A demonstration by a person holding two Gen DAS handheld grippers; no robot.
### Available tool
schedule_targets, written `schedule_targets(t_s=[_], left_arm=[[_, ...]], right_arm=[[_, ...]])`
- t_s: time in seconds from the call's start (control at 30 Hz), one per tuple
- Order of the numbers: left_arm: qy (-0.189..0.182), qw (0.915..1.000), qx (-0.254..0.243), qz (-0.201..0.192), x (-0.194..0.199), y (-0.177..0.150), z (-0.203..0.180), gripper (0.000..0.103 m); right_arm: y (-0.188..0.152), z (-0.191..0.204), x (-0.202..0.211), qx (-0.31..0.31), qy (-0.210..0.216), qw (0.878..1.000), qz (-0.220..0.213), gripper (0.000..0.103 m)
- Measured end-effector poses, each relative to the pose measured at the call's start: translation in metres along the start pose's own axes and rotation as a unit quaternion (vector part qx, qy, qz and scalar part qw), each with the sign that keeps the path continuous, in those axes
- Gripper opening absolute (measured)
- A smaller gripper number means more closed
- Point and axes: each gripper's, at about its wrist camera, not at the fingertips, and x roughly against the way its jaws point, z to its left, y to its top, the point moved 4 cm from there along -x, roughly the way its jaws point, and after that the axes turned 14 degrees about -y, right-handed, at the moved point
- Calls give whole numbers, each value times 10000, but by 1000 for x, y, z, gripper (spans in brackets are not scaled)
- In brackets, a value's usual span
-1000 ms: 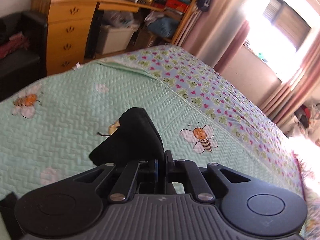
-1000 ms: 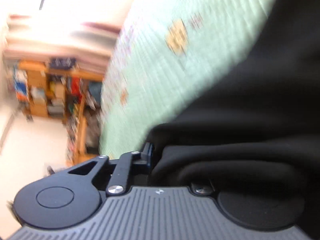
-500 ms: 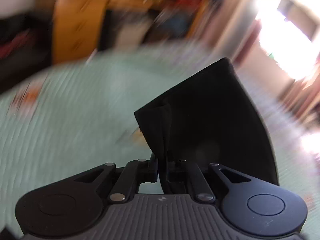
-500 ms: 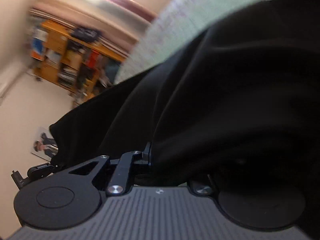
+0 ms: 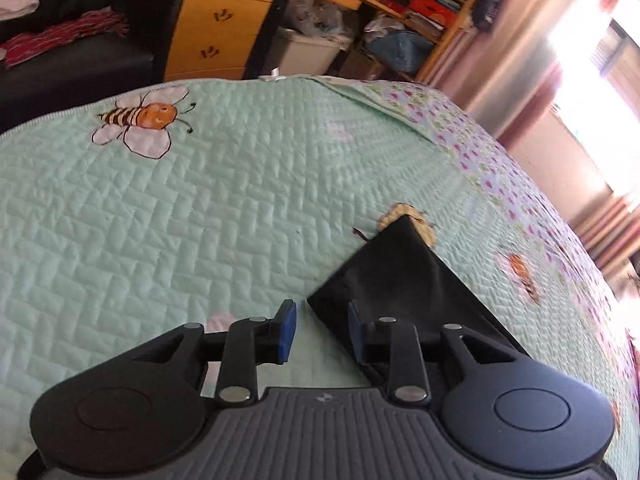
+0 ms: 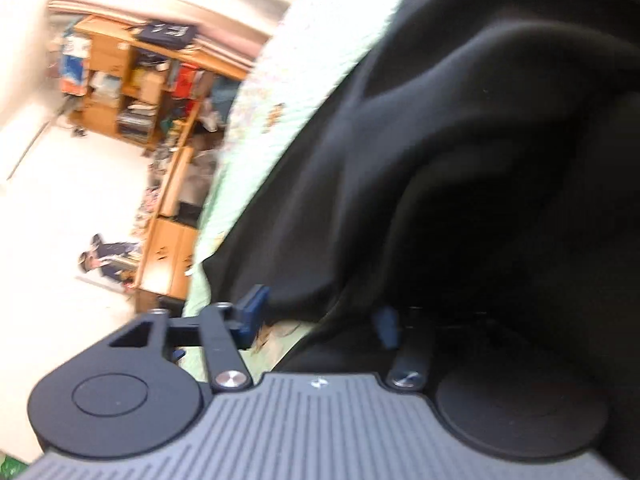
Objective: Fold clothes
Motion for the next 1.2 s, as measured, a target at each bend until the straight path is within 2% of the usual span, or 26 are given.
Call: schedule_targets(t_s=[0.1, 0.17, 0.27, 0.3, 0.37, 0.47, 0.53, 0.6, 0.7, 0.77, 0.8, 0.83, 0.87, 0.93, 1.03, 1.1, 1.13, 1.17, 1.2], left_arm=[[-716, 9957, -528, 239, 38, -36, -35, 33], [-1210, 9866, -990, 469, 63, -74, -63, 40], [-1561, 9675, -1775, 900, 96, -146, -107, 58], [-1664, 9599, -2004, 1036, 105, -170, -120, 59], [-1930, 9419, -2379, 1377, 122, -219, -144, 59], [-2208, 9202, -2713, 1757, 142, -283, -172, 72], [-2255, 9093, -2876, 1990, 150, -317, -184, 72], [-2280, 9011, -2931, 2242, 155, -344, -188, 72], [-2181, 8977, -2926, 2468, 162, -364, -188, 72], [-2109, 8979, -2907, 2545, 168, -371, -187, 72], [-2063, 8995, -2886, 2550, 171, -373, -186, 72], [-2022, 9021, -2845, 2540, 174, -373, -185, 73], [-1983, 9048, -2789, 2536, 176, -374, -184, 75], [-1941, 9084, -2651, 2588, 177, -376, -183, 77], [-1894, 9107, -2501, 2687, 175, -380, -183, 77], [-1863, 9121, -2401, 2753, 174, -383, -182, 77], [-1847, 9122, -2377, 2780, 174, -385, -183, 77], [-1826, 9108, -2433, 2791, 174, -387, -185, 77], [-1802, 9096, -2480, 2804, 174, -389, -186, 77]], right_arm=[[-31, 7, 38, 453, 386, 9982, 85, 63], [-53, 4, 72, 915, 511, 9945, -26, 63], [-77, -19, 139, 1528, 95, 9860, -663, 63], [-84, -33, 167, 1483, -49, 9844, -944, 64], [-96, -65, 219, 924, -256, 9856, -1389, 67], [-113, -126, 288, 107, -844, 9775, -1932, 73], [-122, -159, 324, -216, -1245, 9679, -2172, 75], [-129, -183, 339, -693, -1625, 9597, -2186, 77], [-135, -217, 353, -1375, -1600, 9490, -2343, 77], [-132, -235, 346, -1758, -1286, 9500, -2237, 77], [-133, -243, 341, -2006, -1226, 9502, -2047, 78], [-135, -252, 338, -2263, -977, 9507, -1884, 78], [-135, -256, 333, -2397, -689, 9509, -1831, 78], [-131, -260, 326, -2554, -418, 9462, -1942, 78], [-117, -256, 311, -2616, -295, 9407, -2138, 80], [-110, -245, 305, -2426, -497, 9439, -2183, 87], [-108, -241, 304, -2283, -578, 9458, -2235, 88], [-106, -240, 305, -2046, -674, 9487, -2313, 83], [-107, -238, 303, -1895, -774, 9499, -2364, 71]])
